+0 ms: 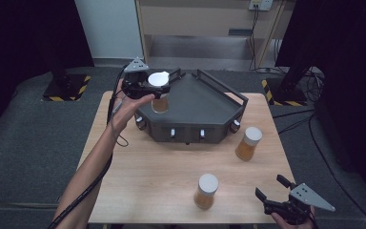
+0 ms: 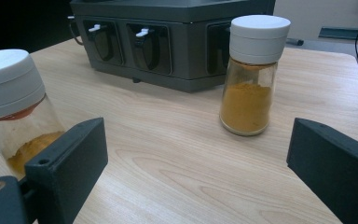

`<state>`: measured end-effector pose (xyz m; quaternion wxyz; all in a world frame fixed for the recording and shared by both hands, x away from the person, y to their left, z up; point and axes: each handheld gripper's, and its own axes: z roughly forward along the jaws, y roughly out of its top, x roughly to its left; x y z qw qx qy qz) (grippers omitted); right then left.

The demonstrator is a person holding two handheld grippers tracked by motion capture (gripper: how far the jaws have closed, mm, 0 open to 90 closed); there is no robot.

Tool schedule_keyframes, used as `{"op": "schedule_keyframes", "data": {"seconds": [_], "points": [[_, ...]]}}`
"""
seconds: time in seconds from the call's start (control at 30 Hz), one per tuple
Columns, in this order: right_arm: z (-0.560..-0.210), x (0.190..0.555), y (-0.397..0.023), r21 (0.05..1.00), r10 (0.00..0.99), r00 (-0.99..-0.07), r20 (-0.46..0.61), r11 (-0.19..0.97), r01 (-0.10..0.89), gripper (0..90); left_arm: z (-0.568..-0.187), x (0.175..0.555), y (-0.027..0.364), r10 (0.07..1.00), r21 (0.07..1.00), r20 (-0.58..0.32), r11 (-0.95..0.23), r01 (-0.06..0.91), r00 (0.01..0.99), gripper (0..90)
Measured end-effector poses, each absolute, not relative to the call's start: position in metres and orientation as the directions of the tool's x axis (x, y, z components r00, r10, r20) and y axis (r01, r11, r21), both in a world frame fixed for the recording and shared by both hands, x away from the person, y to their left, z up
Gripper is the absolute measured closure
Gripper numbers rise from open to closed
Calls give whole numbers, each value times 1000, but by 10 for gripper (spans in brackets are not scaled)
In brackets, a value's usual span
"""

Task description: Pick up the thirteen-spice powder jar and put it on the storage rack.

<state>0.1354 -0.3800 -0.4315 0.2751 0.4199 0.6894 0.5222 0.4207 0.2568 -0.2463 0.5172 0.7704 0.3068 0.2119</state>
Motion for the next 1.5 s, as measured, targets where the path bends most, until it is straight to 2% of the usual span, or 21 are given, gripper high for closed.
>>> {"op": "schedule_keyframes", "data": {"seconds": [0.47,0.97,1.5], "points": [[-432,135,-381,951,866,-496,64,99,294,51,-272,438,247,771,931,-5,-229,285,637,295],[-433,135,-382,952,865,-497,66,95,291,51,-293,446,238,795,923,24,-251,292,606,295],[-433,136,-382,952,864,-500,67,95,292,51,-306,448,239,800,926,-1,-226,303,600,295]]}}
